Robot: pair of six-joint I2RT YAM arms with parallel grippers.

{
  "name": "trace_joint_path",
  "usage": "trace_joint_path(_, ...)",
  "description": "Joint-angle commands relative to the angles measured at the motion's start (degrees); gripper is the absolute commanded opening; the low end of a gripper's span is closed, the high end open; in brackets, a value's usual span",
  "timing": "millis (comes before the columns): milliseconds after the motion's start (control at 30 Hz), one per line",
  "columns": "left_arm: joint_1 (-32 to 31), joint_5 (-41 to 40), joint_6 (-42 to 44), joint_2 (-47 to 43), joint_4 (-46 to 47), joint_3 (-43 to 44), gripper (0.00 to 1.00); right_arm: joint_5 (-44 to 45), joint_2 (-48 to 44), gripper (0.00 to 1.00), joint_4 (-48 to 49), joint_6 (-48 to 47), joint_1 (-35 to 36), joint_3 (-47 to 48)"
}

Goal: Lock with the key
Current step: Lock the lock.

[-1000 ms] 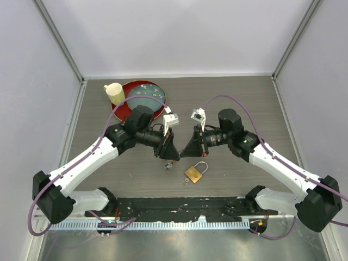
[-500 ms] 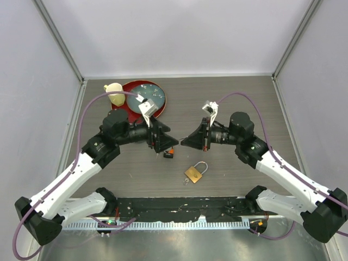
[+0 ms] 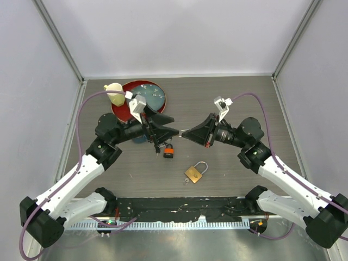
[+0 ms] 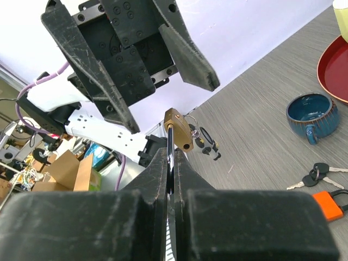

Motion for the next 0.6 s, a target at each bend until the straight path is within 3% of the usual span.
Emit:
trace_joint_path(0, 0.2, 5.2, 0.4, 0.2, 8.0, -0.4, 0.65, 2.1, -1.8, 0.01, 5.1, 2.5, -0.7, 1.2)
trace_joint_path(333, 0.3, 4.8, 3.6, -1.9, 5.3, -2.9, 0.61, 1.1, -2.0, 0.01, 6.7, 4.6, -1.7, 1.9)
trace_joint_path(567, 0.3, 5.3, 2.5, -1.9, 7.7, -4.0, 0.44, 0.9, -2.3, 0.01, 6.9, 4.9, -1.9, 1.7)
